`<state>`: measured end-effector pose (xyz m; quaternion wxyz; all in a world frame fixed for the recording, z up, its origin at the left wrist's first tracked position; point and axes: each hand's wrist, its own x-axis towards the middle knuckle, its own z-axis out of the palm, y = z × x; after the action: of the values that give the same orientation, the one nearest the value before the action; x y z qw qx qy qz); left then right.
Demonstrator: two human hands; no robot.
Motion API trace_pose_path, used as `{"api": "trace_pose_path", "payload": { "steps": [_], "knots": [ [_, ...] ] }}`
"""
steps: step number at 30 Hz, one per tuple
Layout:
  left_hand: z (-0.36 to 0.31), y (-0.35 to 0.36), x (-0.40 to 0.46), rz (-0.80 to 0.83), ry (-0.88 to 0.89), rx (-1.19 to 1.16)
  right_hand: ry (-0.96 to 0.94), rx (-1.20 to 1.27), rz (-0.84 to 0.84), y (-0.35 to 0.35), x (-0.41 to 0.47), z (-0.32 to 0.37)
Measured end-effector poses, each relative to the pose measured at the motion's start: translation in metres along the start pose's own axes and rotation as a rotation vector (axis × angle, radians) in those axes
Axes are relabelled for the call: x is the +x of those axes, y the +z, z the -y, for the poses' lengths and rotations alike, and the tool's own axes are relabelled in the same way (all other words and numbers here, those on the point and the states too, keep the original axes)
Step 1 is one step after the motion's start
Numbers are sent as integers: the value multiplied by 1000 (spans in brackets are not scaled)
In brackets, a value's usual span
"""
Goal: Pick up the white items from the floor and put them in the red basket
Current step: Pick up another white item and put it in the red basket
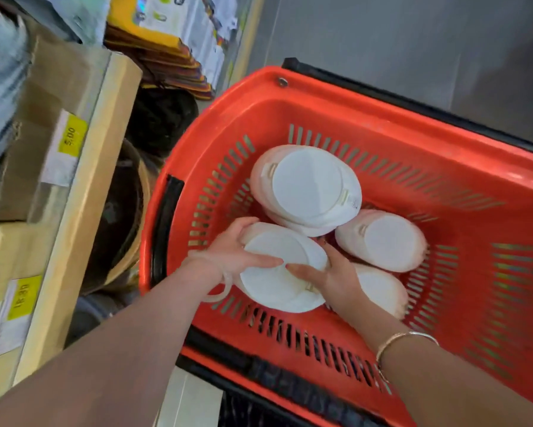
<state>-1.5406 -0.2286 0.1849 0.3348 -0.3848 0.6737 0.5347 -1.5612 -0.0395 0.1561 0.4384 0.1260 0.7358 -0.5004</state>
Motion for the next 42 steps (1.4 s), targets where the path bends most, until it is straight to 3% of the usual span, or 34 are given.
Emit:
{"api": "trace_pose_path", "payload": {
  "steps": [10, 16, 23, 27, 35, 42],
  "knots": [
    [27, -2, 21, -118, 32, 60, -36, 39, 117, 6, 21, -8],
    [21, 9, 17, -126, 3, 214, 56, -124, 156, -6, 15, -4],
    [14, 4, -17, -174, 37, 206, 103, -411, -20, -7, -8, 5],
    [1, -6, -66, -253, 39, 160, 83, -479, -44, -10, -49, 32],
    [-14, -31, -215, -338, 2, -128, 16, -450, 167, 12, -163, 126],
    [21, -51, -363, -588, -91, -456, -165, -655, 332, 84, -264, 191]
  ]
}}
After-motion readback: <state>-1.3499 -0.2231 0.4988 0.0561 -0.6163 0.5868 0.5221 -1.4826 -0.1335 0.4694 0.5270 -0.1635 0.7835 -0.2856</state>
